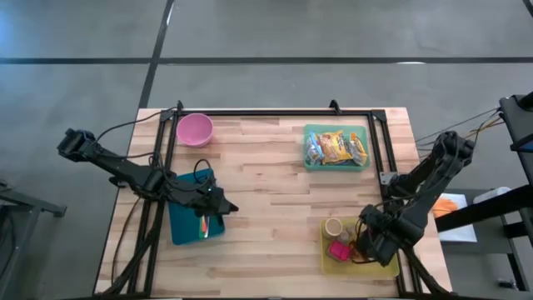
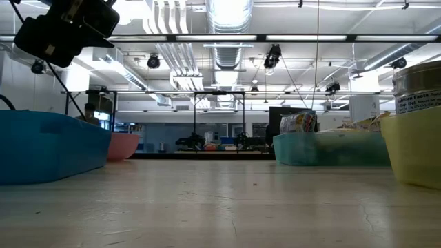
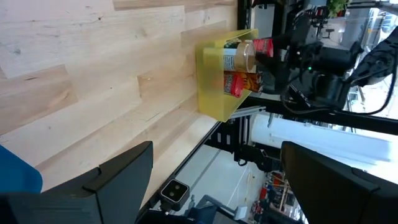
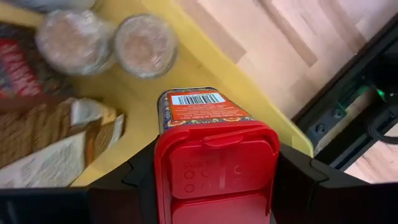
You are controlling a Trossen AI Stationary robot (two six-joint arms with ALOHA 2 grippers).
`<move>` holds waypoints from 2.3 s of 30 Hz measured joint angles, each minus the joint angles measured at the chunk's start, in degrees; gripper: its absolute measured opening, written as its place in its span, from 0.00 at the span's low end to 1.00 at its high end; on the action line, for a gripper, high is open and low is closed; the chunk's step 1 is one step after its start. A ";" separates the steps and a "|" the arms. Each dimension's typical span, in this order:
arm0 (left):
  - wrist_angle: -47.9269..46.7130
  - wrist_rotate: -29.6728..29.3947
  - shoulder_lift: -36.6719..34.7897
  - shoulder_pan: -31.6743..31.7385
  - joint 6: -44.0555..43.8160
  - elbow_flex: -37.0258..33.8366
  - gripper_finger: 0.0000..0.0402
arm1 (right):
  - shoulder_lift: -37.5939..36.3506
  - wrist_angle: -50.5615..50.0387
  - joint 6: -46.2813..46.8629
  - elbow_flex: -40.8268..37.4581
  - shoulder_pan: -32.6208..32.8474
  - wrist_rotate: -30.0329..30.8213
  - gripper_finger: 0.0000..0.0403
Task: Pick & Place Food Item
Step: Put the red spice can into the yellow bin, then return to Home Position
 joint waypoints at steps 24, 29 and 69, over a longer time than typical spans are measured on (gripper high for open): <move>-0.15 0.00 0.00 0.00 -0.01 0.00 0.89 | 1.61 11.57 0.13 -7.44 -0.02 1.07 0.69; -0.15 0.02 0.00 0.00 -0.15 -0.02 0.89 | 2.51 11.73 -0.25 -7.44 -0.02 0.90 0.86; 8.42 -1.74 0.00 1.16 27.69 -0.04 0.89 | 1.81 -13.99 -21.79 23.30 0.61 23.58 0.05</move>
